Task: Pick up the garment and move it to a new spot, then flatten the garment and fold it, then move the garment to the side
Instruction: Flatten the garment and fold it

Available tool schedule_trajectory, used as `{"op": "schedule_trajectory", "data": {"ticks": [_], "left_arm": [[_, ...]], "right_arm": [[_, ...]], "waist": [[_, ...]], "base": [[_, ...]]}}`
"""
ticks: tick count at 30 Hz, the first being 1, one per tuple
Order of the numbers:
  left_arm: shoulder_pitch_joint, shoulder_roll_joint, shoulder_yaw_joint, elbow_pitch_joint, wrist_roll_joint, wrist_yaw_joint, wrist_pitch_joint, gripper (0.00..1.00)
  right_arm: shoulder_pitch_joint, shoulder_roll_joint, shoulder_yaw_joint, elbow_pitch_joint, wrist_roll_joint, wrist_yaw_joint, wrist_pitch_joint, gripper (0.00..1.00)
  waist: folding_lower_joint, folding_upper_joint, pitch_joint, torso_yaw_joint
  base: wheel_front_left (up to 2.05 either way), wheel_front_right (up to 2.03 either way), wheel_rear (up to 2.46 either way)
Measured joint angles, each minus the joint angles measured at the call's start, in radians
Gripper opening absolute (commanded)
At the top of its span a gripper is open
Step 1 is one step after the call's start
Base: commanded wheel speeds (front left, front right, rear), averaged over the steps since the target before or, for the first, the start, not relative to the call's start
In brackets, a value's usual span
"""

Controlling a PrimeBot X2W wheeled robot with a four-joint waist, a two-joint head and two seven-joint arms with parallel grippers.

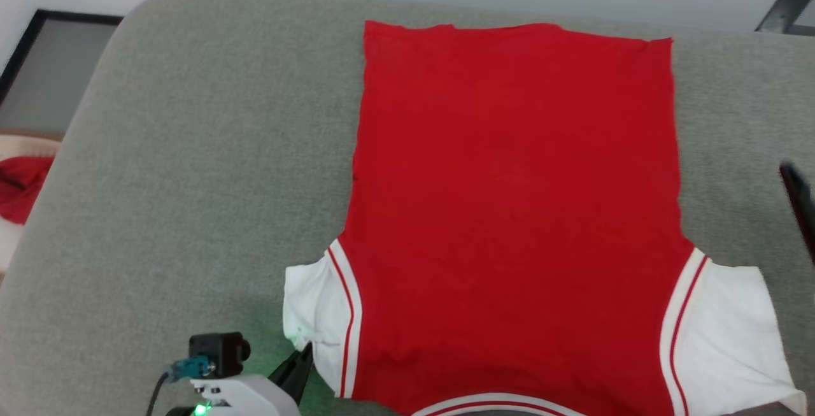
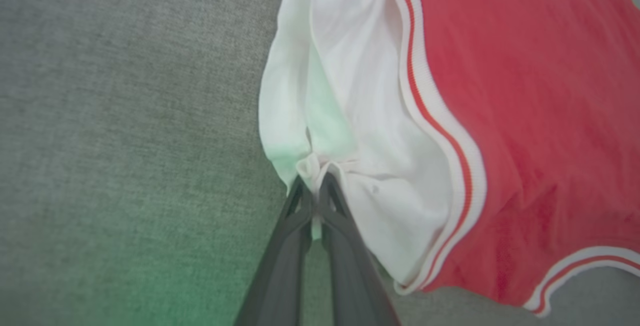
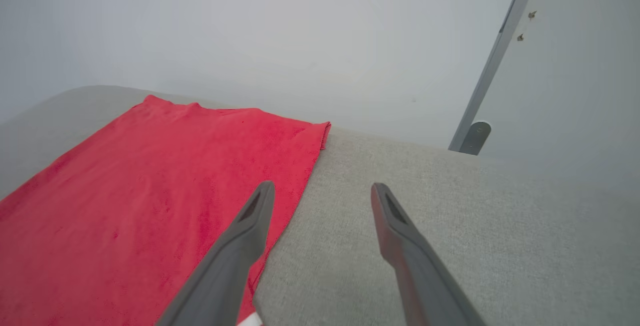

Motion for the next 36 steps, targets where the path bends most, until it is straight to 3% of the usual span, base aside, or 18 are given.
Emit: {"op": "schedule_trajectory", "data": {"ticks": [8,19,30,36], "left_arm": [[-0.070,-0.058,-0.041,0.016,0.039,-0.040,-0.019,0.00],[-0.152,-0.147,-0.100,0.074,0.072,-0.120,-0.056,0.00],[-0.226,-0.235,-0.149,0.151,0.091,-0.203,-0.092,0.00],[-0.246,-0.273,-0.158,0.188,0.088,-0.232,-0.109,0.00]], "right_arm": [[-0.407,-0.031,0.109,0.253,-0.023,-0.001,0.164,1.00],[-0.809,-0.073,0.217,0.669,-0.045,0.000,0.460,1.00],[-1.010,-0.040,0.170,0.974,-0.170,0.000,0.641,1.00],[-1.073,-0.026,0.119,1.064,-0.276,0.000,0.667,1.00]], "waist": [[0.0000,0.0000,0.038,0.057],[0.0000,0.0000,0.117,0.165],[0.0000,0.0000,0.199,0.283],[0.0000,0.0000,0.232,0.335]], "base": [[0.00,0.00,0.00],[0.00,0.00,0.00],[0.00,0.00,0.00],[0.00,0.00,0.00]]}}
